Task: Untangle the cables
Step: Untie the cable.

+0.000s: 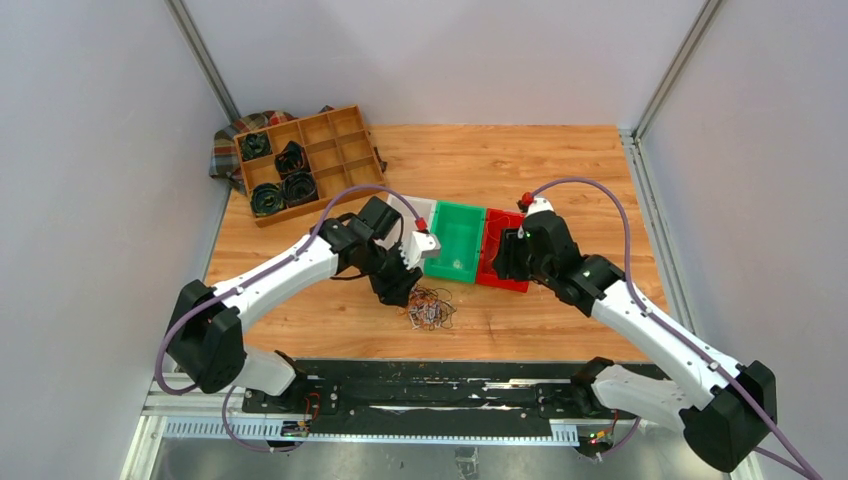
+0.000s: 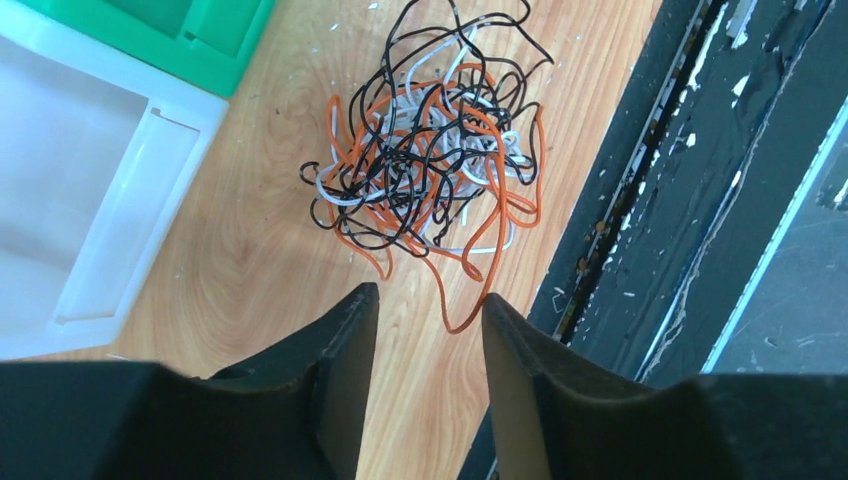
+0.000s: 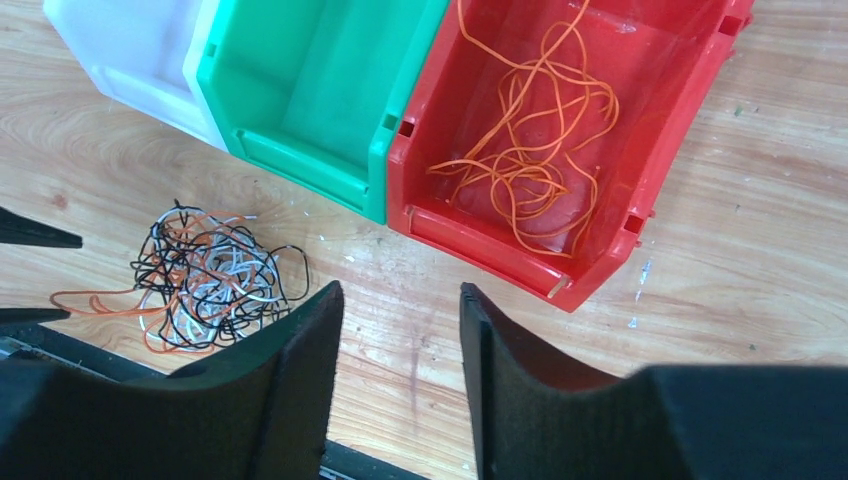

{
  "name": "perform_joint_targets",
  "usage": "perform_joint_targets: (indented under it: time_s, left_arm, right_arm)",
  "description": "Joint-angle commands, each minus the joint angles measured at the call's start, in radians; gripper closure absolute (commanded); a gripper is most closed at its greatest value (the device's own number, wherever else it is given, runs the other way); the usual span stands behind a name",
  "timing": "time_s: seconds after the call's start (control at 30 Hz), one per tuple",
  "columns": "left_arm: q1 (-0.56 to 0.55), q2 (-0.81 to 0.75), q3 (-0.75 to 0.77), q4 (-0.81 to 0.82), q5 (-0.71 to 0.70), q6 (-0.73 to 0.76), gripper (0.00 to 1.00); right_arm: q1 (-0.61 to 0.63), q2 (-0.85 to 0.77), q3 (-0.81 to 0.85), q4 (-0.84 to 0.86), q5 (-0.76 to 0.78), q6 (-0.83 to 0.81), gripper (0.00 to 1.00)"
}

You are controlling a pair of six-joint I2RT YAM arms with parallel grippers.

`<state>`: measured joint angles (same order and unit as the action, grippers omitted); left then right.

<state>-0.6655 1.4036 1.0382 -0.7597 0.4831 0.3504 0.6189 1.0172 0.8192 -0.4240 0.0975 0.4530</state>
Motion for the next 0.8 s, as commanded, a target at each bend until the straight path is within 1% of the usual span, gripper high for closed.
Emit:
perform_joint_targets:
  time_s: [0.0,0.17,0.3,0.4,0.47,0.57,0.7,0.77]
  left_arm:
    - [-0.009,0.007,-0.027,0.07,-0.01,-0.013,0.58]
    - [-0.009,-0.003,-0.038,0.071,-0.027,-0.007,0.71]
    - [-0.009,-0.036,-0.037,0.067,-0.076,0.003,0.82]
    - [-0.009,-0.077,-0.018,0.034,-0.104,0.013,0.89]
    - [-0.009,-0.109,0.007,0.001,-0.119,0.022,0.94]
    - [-0.009,-0.162,0.053,-0.063,-0.14,0.036,0.98]
    - [-0.009,-0.22,0.152,-0.175,-0.151,0.063,0.99]
    - [-0.009,-0.235,0.212,-0.235,-0.157,0.085,0.99]
  right_arm:
    - [0.041,-0.022,-0.008,0.022,0.04,0.021,0.56]
    - [0.058,-0.041,-0.013,0.026,0.052,0.027,0.59]
    - [0.068,-0.056,-0.02,0.03,0.06,0.029,0.64]
    - [0.085,-0.061,-0.023,0.05,0.065,0.03,0.64]
    - [0.106,-0.064,-0.021,0.076,0.065,0.024,0.61]
    - [0.142,-0.069,-0.016,0.127,0.055,0.008,0.5]
    - [0.207,-0.082,-0.011,0.243,-0.01,-0.03,0.35]
    - [0.247,-0.091,-0.018,0.319,-0.041,-0.061,0.31]
